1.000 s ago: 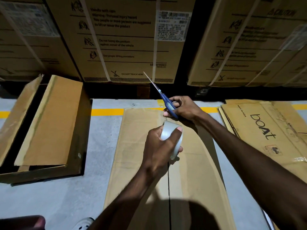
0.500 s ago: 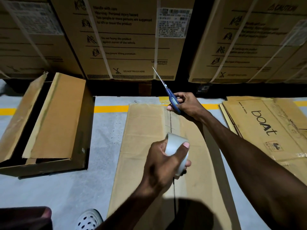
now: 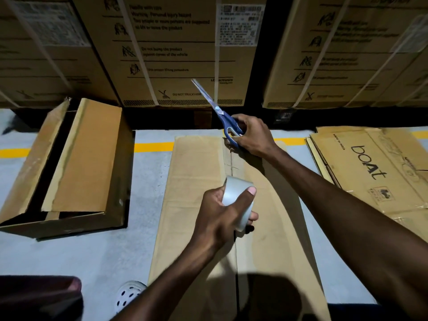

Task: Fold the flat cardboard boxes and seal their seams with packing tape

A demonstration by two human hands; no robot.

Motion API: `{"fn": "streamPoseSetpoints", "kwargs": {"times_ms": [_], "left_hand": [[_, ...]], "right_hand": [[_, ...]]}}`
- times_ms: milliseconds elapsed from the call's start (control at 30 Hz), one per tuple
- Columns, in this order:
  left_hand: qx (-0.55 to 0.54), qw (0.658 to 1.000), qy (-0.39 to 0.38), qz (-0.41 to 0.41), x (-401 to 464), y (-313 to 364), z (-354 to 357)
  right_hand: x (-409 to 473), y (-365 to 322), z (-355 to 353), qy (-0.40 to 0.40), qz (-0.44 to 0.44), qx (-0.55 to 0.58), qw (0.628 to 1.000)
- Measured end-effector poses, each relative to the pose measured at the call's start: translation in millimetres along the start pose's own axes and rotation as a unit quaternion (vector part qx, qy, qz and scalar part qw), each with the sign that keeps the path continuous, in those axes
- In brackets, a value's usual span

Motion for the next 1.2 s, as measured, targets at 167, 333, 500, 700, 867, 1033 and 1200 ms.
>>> {"fn": "streamPoseSetpoints", "kwargs": {"times_ms": [167,333,500,700,867,1033,1200], "left_hand": [[-0.027,0.999,0.028,-0.019,-2,-3,-6],[-0.049,0.997,0.060,-0.017,-8,-1,-4],[-0.017,0.999,0.035,-0.014,-36,-13,8],[-0.026,0.998,0.048,-0.021,-46,-14,6],[-0.006,0.999,0.036,-0.022,-51,-9,7],[-0.003,1.000,0.016,-0.017,-50,-9,6],[-0.012,0.998,0.056,-0.020,-60,-14,-2]], "right_hand": [[-18,-2,10,-0.121,0.029,0.110,0.986],[-35,0,15,-0.067,-0.003,0.059,0.996],[-42,-3,11,-0.028,-0.012,-0.023,0.999],[-54,-24,11,-0.024,-0.036,-0.156,0.987],[-62,-34,3,-0.105,0.033,-0.093,0.990],[-88,-39,0,-0.155,0.034,-0.067,0.985],[-112,-37,16,-0.068,0.036,-0.067,0.995]]}}
Point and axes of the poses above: each hand's wrist, its own x-axis towards the middle knuckle, its own z-axis out of the palm, y = z × x, the point moved 5 cm from there along x, towards the middle knuckle, and after that the axes turned 8 degrees about x, right-handed, at the moved point
